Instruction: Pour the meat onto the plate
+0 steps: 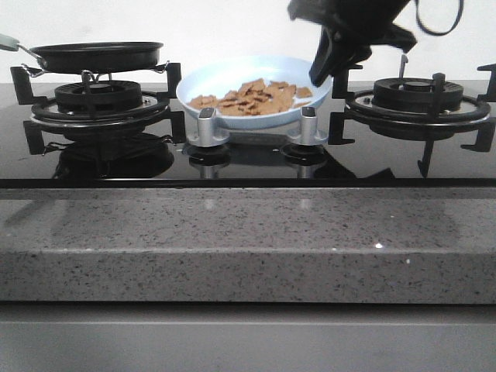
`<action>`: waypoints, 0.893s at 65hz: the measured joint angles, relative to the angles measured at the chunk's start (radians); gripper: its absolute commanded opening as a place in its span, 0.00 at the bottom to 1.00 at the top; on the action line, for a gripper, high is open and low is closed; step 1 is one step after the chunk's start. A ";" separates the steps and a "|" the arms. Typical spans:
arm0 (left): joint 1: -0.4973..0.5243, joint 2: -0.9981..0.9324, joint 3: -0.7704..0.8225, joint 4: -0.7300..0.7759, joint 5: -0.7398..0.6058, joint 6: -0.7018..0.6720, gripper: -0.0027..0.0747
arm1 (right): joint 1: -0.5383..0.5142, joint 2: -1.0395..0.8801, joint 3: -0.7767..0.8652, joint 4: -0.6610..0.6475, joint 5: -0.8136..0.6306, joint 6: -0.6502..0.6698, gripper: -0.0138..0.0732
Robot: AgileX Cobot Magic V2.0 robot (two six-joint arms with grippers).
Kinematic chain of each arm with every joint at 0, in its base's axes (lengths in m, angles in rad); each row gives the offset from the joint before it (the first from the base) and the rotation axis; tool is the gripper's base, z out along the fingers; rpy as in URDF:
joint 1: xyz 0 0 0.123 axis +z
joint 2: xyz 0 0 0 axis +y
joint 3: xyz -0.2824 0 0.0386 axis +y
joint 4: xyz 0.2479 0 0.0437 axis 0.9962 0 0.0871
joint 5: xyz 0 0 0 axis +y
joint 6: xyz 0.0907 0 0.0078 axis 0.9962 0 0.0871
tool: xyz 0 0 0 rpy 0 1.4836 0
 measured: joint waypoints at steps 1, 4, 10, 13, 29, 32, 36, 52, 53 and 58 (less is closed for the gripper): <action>0.000 0.000 0.000 0.000 0.000 0.000 0.70 | 0.000 0.008 -0.005 -0.002 0.000 0.000 0.08; 0.000 0.000 0.000 0.000 0.000 0.000 0.70 | 0.000 0.023 -0.021 -0.002 0.002 0.000 0.10; 0.000 0.000 0.000 0.000 0.000 0.000 0.70 | 0.000 0.047 -0.049 -0.004 0.006 0.000 0.18; 0.000 0.000 0.000 0.000 0.000 0.000 0.70 | 0.000 0.055 -0.057 -0.004 0.006 0.000 0.27; 0.000 0.000 0.000 0.000 0.000 0.000 0.70 | 0.000 0.068 -0.071 -0.006 -0.021 0.000 0.51; 0.000 0.000 0.000 0.000 0.000 0.000 0.70 | 0.000 0.068 -0.071 -0.006 -0.020 0.000 0.51; 0.000 0.000 0.000 0.000 -0.002 0.000 0.70 | -0.001 0.059 -0.071 -0.006 -0.008 0.000 0.51; 0.000 0.000 0.000 0.000 -0.004 0.000 0.70 | -0.003 -0.088 -0.044 -0.052 0.075 0.000 0.51; 0.000 0.000 0.000 0.000 -0.004 0.000 0.70 | -0.003 -0.103 -0.029 -0.053 0.075 0.000 0.51; 0.000 0.000 0.000 0.000 -0.006 0.000 0.70 | 0.004 -0.191 0.049 -0.066 0.054 0.000 0.51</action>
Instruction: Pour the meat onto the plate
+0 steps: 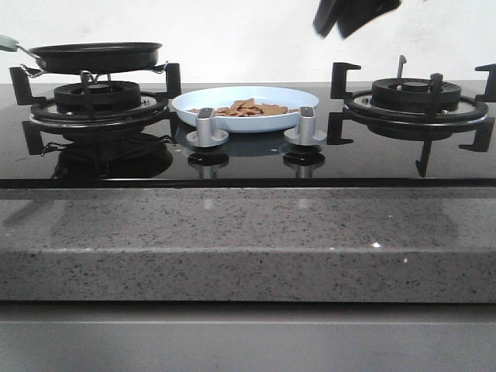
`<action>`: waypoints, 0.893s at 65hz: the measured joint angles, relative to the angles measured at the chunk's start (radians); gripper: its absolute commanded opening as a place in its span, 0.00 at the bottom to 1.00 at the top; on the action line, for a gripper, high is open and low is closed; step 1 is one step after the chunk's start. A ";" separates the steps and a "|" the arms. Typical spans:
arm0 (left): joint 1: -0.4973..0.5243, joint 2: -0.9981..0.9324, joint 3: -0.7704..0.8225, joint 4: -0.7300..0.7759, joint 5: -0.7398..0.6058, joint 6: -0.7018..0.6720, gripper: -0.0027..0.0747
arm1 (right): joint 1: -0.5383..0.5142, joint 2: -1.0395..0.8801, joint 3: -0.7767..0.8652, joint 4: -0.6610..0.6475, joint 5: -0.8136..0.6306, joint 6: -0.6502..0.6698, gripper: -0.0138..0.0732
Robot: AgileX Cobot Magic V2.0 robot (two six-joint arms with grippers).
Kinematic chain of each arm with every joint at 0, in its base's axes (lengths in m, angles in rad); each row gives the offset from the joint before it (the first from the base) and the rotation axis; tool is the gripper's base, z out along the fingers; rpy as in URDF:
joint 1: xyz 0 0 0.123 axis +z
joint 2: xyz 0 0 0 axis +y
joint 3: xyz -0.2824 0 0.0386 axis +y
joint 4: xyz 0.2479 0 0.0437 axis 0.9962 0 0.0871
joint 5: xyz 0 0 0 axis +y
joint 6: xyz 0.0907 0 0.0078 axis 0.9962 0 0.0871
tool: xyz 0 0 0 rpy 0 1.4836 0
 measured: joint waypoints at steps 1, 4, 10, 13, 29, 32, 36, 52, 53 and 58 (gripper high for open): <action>0.000 0.000 0.000 0.000 0.000 0.000 0.70 | 0.002 -0.017 0.018 -0.002 -0.006 0.000 0.51; 0.000 0.000 0.000 0.000 0.000 0.000 0.70 | 0.009 -0.079 0.076 -0.004 -0.029 0.000 0.51; 0.000 0.000 0.000 0.000 0.000 0.000 0.70 | 0.018 -0.198 0.224 -0.006 -0.070 0.000 0.51; 0.000 0.000 0.000 0.000 0.000 0.000 0.70 | 0.020 -0.263 0.296 -0.006 -0.083 0.000 0.51; 0.000 0.000 0.000 0.000 0.000 0.000 0.70 | 0.020 -0.560 0.606 -0.014 -0.117 0.000 0.51; 0.000 0.000 0.000 0.000 0.000 0.000 0.70 | 0.020 -0.598 0.656 -0.014 -0.117 0.000 0.51; 0.000 0.000 0.000 0.000 0.000 0.000 0.70 | 0.020 -0.651 0.715 -0.014 -0.117 0.000 0.51; 0.000 0.000 0.000 0.000 0.000 0.000 0.70 | 0.020 -0.862 0.901 -0.015 -0.100 0.000 0.51; 0.000 0.000 0.000 0.000 0.000 0.000 0.70 | 0.020 -0.873 0.909 -0.016 -0.097 0.000 0.51; 0.000 0.000 0.000 0.000 0.000 0.000 0.70 | 0.020 -0.934 0.946 -0.016 -0.091 0.000 0.51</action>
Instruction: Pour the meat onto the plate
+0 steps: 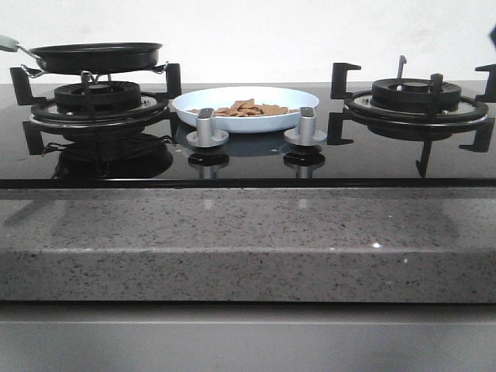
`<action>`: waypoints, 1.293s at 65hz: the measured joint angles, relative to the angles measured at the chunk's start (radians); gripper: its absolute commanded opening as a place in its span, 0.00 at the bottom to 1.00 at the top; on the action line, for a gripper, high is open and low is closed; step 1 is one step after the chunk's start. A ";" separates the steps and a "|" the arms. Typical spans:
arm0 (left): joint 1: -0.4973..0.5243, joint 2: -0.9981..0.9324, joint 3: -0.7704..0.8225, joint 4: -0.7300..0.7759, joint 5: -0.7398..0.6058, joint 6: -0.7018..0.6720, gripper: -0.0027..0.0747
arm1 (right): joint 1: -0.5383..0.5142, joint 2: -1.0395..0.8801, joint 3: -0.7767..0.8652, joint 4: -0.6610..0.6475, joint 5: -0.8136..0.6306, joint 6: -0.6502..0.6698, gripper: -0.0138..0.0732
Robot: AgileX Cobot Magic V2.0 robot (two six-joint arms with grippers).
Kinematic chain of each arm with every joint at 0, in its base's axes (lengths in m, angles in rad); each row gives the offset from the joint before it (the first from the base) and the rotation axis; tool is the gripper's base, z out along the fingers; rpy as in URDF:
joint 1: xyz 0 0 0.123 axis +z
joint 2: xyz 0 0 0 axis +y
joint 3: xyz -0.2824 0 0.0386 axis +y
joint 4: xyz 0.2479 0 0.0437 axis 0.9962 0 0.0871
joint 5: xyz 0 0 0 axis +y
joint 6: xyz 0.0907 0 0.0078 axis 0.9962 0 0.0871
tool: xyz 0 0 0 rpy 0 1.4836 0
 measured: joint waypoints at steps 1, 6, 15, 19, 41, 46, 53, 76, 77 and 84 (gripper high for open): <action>0.000 0.000 0.000 0.000 0.000 0.000 0.69 | 0.000 -0.009 0.007 0.000 0.000 0.000 0.51; 0.000 0.000 0.000 0.000 0.000 0.000 0.65 | 0.000 -0.051 0.036 0.000 0.004 0.000 0.48; 0.000 0.000 0.000 0.000 0.000 0.000 0.42 | 0.000 -0.106 0.066 -0.001 0.014 0.000 0.29; 0.000 0.000 0.000 0.000 0.000 0.000 0.32 | 0.000 -0.120 0.071 -0.001 0.018 0.000 0.21; 0.000 0.000 0.000 -0.004 0.000 0.000 0.01 | 0.000 -0.125 0.075 -0.001 0.042 0.000 0.08; 0.000 0.000 0.000 -0.004 0.000 0.000 0.01 | 0.000 -0.125 0.075 -0.001 0.052 0.000 0.08; 0.000 0.000 0.000 -0.004 0.002 0.000 0.01 | 0.000 -0.125 0.075 -0.001 0.056 0.000 0.08; 0.007 -0.047 0.042 -0.004 -0.031 0.000 0.01 | 0.000 -0.125 0.075 -0.001 0.057 0.000 0.08; 0.010 -0.057 0.057 -0.004 -0.037 0.000 0.01 | 0.000 -0.125 0.075 -0.001 0.058 0.000 0.08; 0.044 -0.158 0.172 -0.004 -0.135 0.000 0.01 | 0.000 -0.125 0.075 -0.001 0.058 0.000 0.08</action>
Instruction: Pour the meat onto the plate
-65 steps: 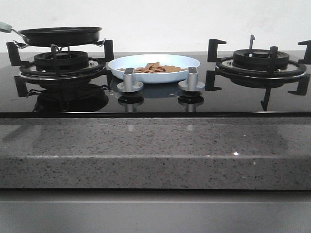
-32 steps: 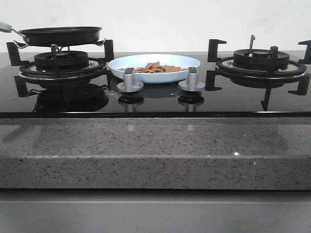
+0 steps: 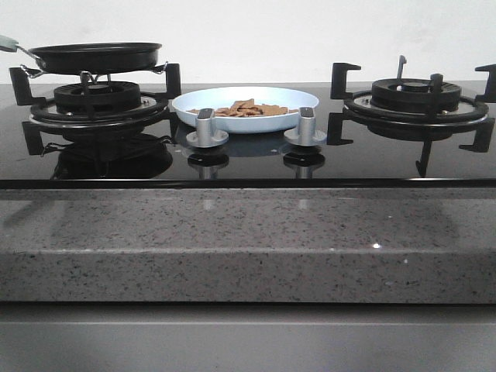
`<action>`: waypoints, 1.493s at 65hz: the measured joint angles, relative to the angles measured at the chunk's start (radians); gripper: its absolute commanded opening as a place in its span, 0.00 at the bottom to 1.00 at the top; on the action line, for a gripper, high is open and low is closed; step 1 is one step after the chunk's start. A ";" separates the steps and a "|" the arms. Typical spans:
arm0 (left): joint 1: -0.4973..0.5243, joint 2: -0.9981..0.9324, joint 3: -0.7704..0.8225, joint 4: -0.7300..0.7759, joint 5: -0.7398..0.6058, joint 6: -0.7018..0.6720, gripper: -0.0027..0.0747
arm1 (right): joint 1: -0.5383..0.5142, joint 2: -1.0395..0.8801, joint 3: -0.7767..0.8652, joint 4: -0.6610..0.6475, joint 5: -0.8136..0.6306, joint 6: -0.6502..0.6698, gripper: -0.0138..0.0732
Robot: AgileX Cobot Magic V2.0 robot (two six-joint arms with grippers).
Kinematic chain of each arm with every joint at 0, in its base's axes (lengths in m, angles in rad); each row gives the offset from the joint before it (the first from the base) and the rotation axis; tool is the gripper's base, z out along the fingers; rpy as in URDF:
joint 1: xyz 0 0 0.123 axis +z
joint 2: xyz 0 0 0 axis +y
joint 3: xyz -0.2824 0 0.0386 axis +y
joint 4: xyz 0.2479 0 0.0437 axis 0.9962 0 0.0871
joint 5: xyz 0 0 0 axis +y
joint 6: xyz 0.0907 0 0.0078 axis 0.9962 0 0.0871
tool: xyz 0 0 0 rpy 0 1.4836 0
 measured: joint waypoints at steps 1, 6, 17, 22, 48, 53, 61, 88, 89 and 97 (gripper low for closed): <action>0.006 -0.016 0.019 0.000 -0.019 0.000 0.01 | 0.000 0.000 0.000 0.000 0.000 0.000 0.08; 0.040 -0.111 0.132 0.002 -0.118 0.000 0.01 | 0.000 0.000 0.000 0.000 0.001 0.000 0.08; 0.101 -0.312 0.391 0.002 -0.298 0.000 0.01 | 0.000 0.000 0.000 0.000 0.002 0.000 0.08; 0.122 -0.393 0.497 0.000 -0.367 0.000 0.01 | 0.000 0.000 0.000 0.000 0.002 0.000 0.08; 0.163 -0.546 0.654 -0.009 -0.544 0.000 0.01 | 0.000 0.000 0.000 0.000 0.003 0.000 0.08; 0.163 -0.546 0.654 -0.009 -0.547 0.000 0.01 | 0.000 0.000 0.000 0.000 0.003 0.000 0.08; 0.163 -0.546 0.654 -0.010 -0.547 0.000 0.01 | 0.000 0.000 0.000 0.000 0.003 0.000 0.08; 0.163 -0.546 0.654 -0.010 -0.548 0.000 0.01 | 0.000 0.000 0.000 0.000 0.003 0.000 0.08; 0.163 -0.546 0.654 -0.010 -0.548 0.000 0.01 | 0.000 0.000 0.000 0.000 0.003 0.000 0.08; 0.163 -0.546 0.654 -0.010 -0.548 0.000 0.01 | -0.005 -0.034 0.022 -0.031 -0.056 0.000 0.08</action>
